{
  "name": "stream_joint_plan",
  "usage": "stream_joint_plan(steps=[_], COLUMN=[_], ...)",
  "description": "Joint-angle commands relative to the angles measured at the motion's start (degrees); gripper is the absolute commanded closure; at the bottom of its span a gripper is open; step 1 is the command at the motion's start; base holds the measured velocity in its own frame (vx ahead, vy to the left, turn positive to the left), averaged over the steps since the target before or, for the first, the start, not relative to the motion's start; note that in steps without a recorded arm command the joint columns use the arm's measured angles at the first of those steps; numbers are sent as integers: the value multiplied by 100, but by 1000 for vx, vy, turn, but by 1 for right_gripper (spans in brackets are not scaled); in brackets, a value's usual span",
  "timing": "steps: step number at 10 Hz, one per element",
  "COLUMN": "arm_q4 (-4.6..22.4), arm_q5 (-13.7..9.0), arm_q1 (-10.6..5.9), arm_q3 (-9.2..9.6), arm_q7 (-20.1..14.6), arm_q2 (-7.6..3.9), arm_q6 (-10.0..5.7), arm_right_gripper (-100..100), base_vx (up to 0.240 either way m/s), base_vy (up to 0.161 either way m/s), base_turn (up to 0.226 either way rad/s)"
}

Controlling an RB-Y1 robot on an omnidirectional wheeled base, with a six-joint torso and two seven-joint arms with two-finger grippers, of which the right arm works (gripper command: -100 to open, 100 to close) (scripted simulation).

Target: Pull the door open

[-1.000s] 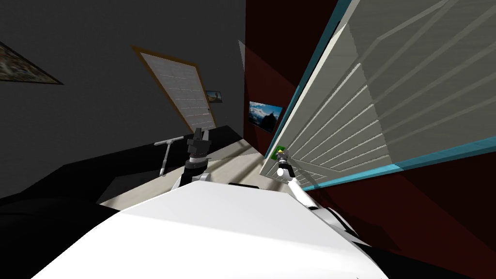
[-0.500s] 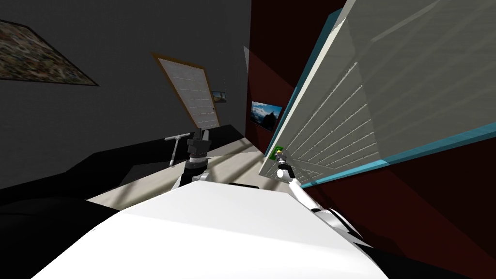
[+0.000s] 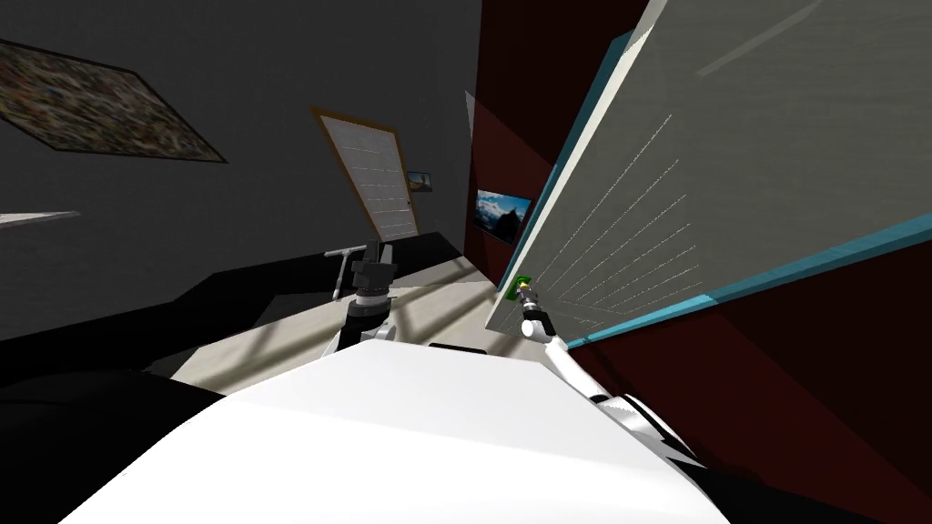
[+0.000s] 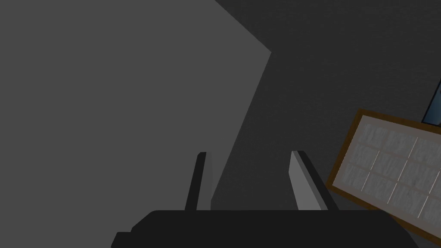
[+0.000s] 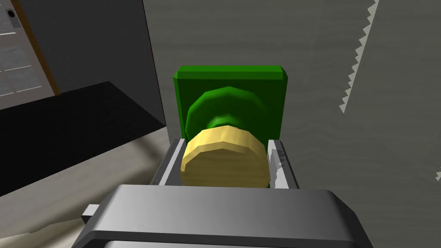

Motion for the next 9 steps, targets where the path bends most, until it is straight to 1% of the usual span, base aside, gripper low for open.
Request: stream_joint_plan(steps=[1, 4, 6, 7, 8, 9], arm_q4=[-109, -248, -318, -262, -325, -341], arm_q5=[-1, -4, -5, -2, 16, 20], arm_q1=[62, 136, 174, 160, 205, 213], arm_q3=[120, 319, 419, 405, 537, 566], arm_q7=[-91, -237, -309, -298, -402, -429], arm_q2=[-103, -273, -359, -330, -433, -463], arm_q6=[-48, -120, -156, -136, -191, -209], arm_right_gripper=[100, 100, 100, 100, 100, 100], base_vx=[-225, -190, -172, -73, -135, -207], base_vy=[-77, -75, -85, -41, -33, -78], base_turn=[122, 96, 85, 34, 96, 102])
